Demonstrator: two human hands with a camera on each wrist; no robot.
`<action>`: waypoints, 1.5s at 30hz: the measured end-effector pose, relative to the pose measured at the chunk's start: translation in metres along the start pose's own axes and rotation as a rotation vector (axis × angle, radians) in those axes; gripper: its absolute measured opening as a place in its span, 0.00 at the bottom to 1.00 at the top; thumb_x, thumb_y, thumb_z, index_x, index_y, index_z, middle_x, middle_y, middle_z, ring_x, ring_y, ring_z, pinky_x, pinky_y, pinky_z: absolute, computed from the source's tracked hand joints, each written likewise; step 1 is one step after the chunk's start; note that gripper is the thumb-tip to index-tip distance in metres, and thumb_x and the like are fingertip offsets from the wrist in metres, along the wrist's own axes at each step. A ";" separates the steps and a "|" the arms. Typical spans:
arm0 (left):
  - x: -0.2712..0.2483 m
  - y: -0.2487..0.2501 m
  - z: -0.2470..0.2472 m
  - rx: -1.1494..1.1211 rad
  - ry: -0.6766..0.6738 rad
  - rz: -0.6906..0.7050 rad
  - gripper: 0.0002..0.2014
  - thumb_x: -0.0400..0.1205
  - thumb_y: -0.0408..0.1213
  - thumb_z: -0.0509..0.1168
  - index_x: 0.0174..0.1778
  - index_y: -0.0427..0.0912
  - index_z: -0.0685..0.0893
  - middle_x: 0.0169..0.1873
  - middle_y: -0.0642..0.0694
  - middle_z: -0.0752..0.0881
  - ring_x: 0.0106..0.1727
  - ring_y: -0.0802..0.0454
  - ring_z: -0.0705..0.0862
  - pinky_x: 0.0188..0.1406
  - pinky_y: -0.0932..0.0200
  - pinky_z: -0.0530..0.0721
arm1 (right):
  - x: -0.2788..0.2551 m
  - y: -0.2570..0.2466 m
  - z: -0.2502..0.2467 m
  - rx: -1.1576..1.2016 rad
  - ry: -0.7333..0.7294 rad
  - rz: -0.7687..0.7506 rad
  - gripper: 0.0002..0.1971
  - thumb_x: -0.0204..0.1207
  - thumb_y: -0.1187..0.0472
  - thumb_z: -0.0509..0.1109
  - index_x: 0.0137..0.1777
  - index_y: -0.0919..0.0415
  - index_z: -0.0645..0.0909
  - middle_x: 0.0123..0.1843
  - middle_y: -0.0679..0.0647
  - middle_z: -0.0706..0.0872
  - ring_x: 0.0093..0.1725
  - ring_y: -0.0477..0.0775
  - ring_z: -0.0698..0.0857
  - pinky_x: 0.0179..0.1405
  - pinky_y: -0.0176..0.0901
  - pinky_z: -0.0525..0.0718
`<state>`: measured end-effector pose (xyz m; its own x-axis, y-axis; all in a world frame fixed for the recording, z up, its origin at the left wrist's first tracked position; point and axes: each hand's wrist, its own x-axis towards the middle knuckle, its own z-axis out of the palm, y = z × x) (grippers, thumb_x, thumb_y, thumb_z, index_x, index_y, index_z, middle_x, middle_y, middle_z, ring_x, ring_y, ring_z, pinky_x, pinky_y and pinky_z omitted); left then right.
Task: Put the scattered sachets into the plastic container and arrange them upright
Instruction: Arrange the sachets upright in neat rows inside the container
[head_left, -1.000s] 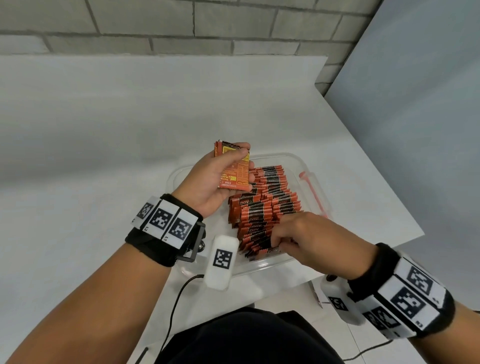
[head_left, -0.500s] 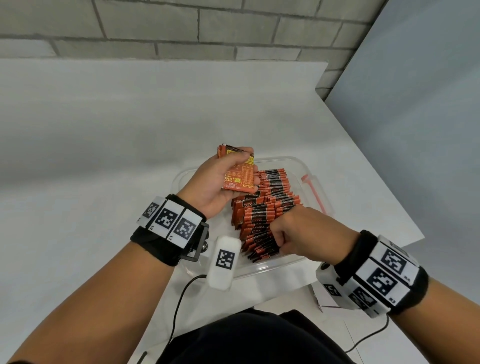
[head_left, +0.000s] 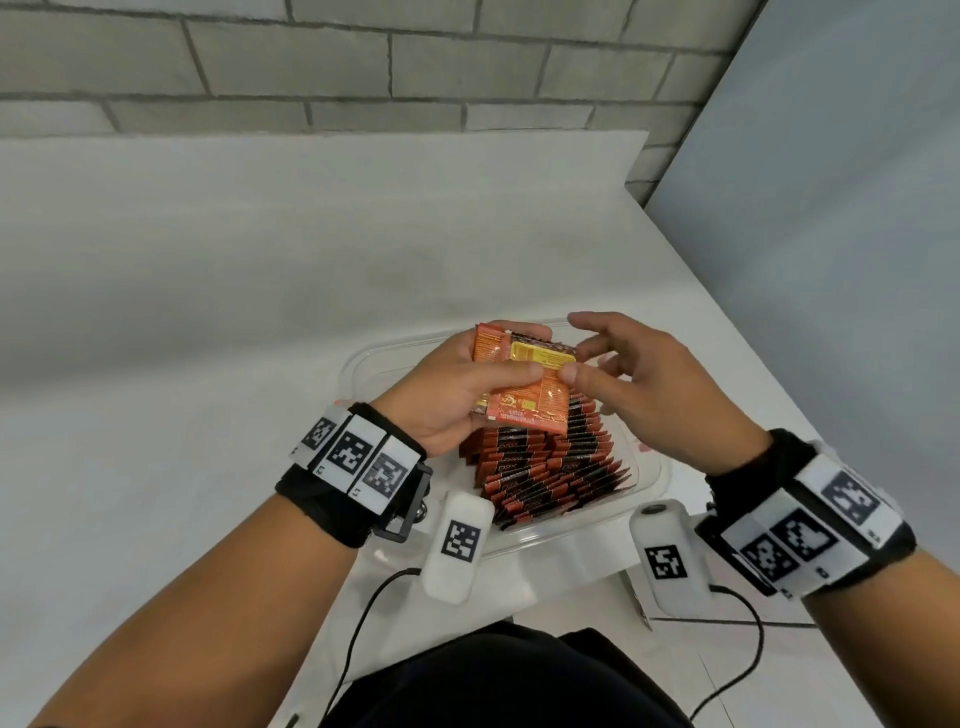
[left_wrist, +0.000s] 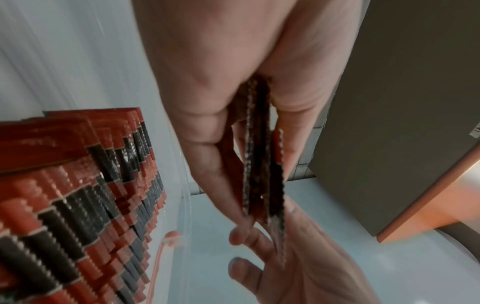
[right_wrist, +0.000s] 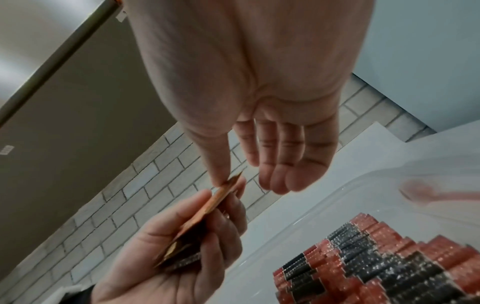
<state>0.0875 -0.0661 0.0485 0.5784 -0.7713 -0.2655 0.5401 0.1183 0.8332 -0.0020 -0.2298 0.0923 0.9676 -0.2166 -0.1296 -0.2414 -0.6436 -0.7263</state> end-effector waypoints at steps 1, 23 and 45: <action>0.000 -0.001 0.003 0.003 -0.010 -0.003 0.23 0.72 0.32 0.69 0.65 0.38 0.80 0.53 0.40 0.88 0.50 0.47 0.89 0.49 0.52 0.88 | 0.002 0.001 0.001 0.026 -0.012 -0.005 0.20 0.76 0.55 0.72 0.68 0.47 0.76 0.48 0.43 0.83 0.43 0.44 0.84 0.32 0.30 0.83; 0.004 -0.004 0.013 0.001 0.047 0.022 0.24 0.78 0.15 0.61 0.67 0.38 0.79 0.56 0.35 0.86 0.54 0.41 0.86 0.54 0.47 0.85 | 0.007 0.009 0.000 -0.083 0.083 -0.200 0.26 0.75 0.61 0.74 0.73 0.48 0.74 0.61 0.47 0.81 0.51 0.46 0.82 0.47 0.32 0.84; 0.006 0.000 0.003 -0.089 0.140 0.009 0.21 0.72 0.39 0.70 0.62 0.42 0.82 0.44 0.41 0.88 0.37 0.50 0.88 0.42 0.55 0.87 | -0.035 0.041 -0.020 -0.177 -0.068 -0.229 0.17 0.79 0.72 0.63 0.44 0.45 0.81 0.42 0.37 0.87 0.41 0.45 0.87 0.43 0.32 0.81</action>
<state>0.0892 -0.0730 0.0481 0.6600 -0.6756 -0.3285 0.5830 0.1848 0.7912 -0.0471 -0.2631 0.0807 0.9997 -0.0053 -0.0247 -0.0193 -0.7892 -0.6139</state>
